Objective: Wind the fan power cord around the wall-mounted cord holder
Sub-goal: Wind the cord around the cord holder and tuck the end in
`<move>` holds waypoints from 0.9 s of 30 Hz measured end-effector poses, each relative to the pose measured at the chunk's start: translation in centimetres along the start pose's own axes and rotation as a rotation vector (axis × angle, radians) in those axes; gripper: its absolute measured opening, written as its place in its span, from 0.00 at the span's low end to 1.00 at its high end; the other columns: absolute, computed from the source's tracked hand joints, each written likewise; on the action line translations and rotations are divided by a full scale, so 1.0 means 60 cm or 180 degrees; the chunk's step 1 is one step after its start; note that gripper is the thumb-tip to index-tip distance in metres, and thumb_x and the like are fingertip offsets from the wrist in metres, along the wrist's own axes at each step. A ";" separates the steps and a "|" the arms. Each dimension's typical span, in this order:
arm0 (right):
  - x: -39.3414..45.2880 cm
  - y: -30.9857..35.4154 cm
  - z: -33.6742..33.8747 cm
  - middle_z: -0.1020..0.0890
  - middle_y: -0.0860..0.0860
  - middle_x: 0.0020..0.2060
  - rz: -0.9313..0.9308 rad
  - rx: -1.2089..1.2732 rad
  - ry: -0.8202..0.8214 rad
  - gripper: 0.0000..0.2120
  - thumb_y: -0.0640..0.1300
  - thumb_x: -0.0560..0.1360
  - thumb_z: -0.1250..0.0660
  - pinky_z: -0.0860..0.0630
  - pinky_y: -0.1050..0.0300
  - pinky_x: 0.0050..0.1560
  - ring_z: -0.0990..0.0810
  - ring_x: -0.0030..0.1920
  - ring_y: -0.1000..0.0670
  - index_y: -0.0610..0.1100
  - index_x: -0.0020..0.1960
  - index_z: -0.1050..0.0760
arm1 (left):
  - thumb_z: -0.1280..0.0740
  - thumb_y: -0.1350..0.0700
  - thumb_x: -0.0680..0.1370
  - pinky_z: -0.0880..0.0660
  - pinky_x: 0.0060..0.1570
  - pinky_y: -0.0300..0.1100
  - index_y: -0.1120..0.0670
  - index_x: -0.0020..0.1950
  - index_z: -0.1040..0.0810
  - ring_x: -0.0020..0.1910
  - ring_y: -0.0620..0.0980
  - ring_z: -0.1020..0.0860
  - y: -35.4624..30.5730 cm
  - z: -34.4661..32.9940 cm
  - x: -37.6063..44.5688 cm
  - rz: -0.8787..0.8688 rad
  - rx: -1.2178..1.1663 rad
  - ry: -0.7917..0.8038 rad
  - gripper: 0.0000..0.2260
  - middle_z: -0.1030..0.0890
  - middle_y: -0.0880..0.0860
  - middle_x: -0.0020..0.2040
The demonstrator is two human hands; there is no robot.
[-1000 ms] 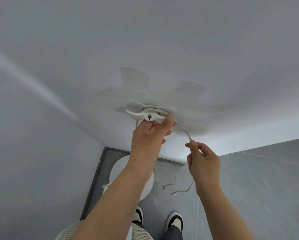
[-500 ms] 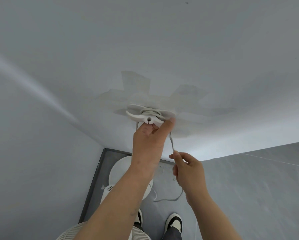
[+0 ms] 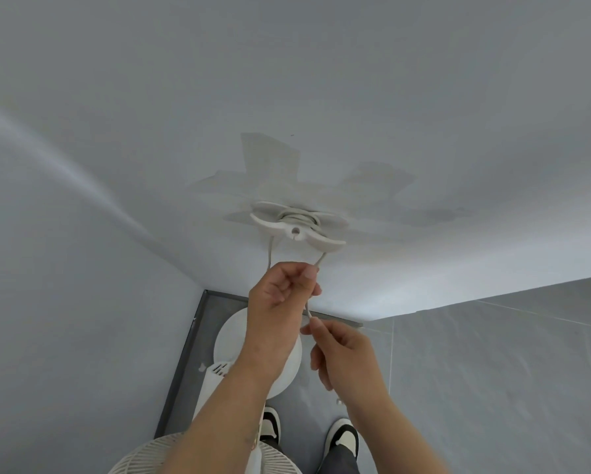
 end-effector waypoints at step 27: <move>-0.019 0.139 -0.078 0.23 0.49 0.25 0.1678 -0.0828 0.0127 0.09 0.44 0.77 0.35 0.27 0.60 0.32 0.21 0.31 0.46 0.42 0.40 0.21 | 0.29 0.58 0.74 0.21 0.38 0.32 0.58 0.41 0.18 0.34 0.44 0.20 -0.112 0.078 0.054 0.0523 -0.1384 -0.0662 0.04 0.16 0.51 0.35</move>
Point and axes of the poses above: each hand's wrist, its own x-axis towards the middle knuckle, its own z-axis out of the back of the hand, y = z × x, the point moved 6 cm from there along x, towards the middle knuckle
